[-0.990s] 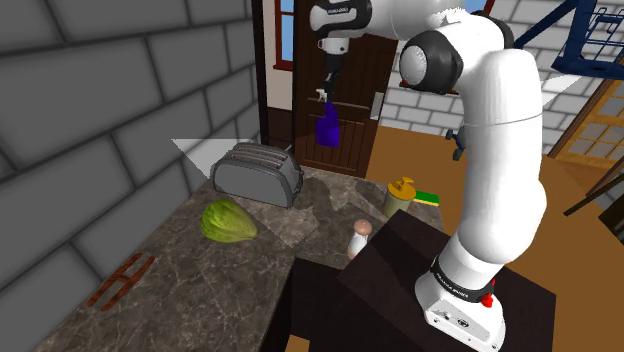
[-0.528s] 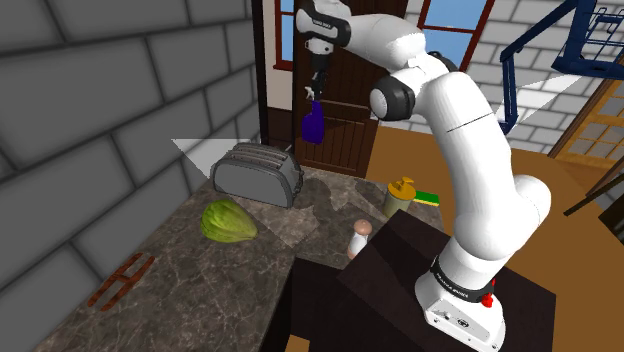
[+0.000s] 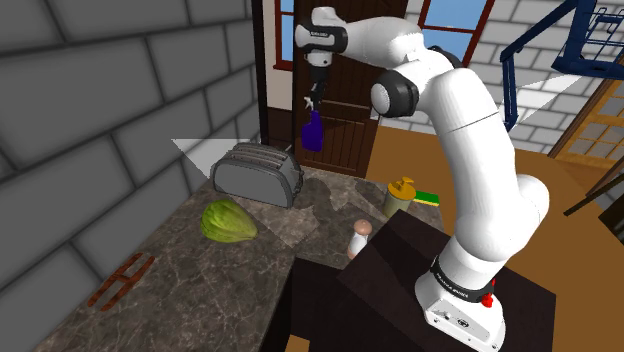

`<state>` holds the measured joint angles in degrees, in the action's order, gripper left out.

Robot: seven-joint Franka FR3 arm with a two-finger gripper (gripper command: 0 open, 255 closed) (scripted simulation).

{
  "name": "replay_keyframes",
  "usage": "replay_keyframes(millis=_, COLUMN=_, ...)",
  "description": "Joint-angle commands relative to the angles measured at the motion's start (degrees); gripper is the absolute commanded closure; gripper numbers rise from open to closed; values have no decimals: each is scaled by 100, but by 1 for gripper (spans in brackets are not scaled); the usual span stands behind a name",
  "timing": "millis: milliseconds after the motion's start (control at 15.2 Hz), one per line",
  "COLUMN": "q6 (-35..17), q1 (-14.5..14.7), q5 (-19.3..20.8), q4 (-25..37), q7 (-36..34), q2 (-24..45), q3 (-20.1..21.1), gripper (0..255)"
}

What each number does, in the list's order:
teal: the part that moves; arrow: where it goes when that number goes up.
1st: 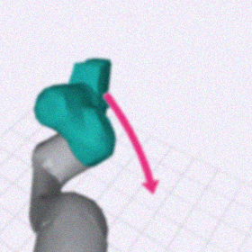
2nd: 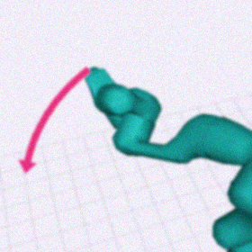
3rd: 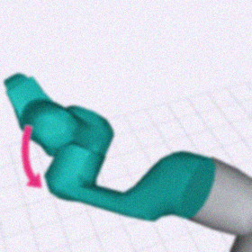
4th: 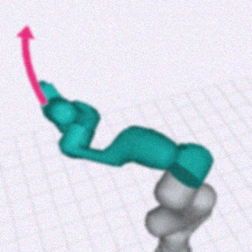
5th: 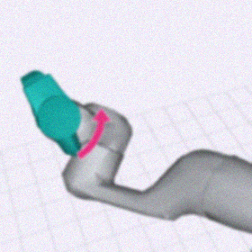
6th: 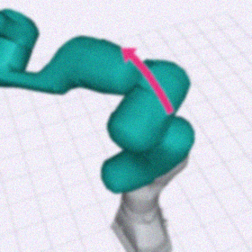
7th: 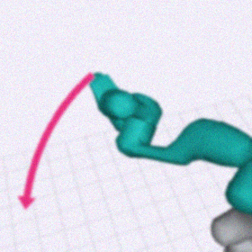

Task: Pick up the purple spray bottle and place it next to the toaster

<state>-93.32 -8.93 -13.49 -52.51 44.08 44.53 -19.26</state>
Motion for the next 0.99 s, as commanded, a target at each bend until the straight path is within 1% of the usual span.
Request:
replay_keyframes(millis=0, q6=-183, q1=37, q5=2, q4=-216, q7=15, q2=-34, q3=-4, gripper=255)
replay_keyframes(millis=462, q6=-740, q1=124, q5=-11, q4=-812, q7=65, q2=-58, q3=-1, gripper=255)
replay_keyframes(millis=924, q6=-1223, q1=171, q5=-46, q4=-1228, q7=109, q2=20, q3=20, gripper=255)
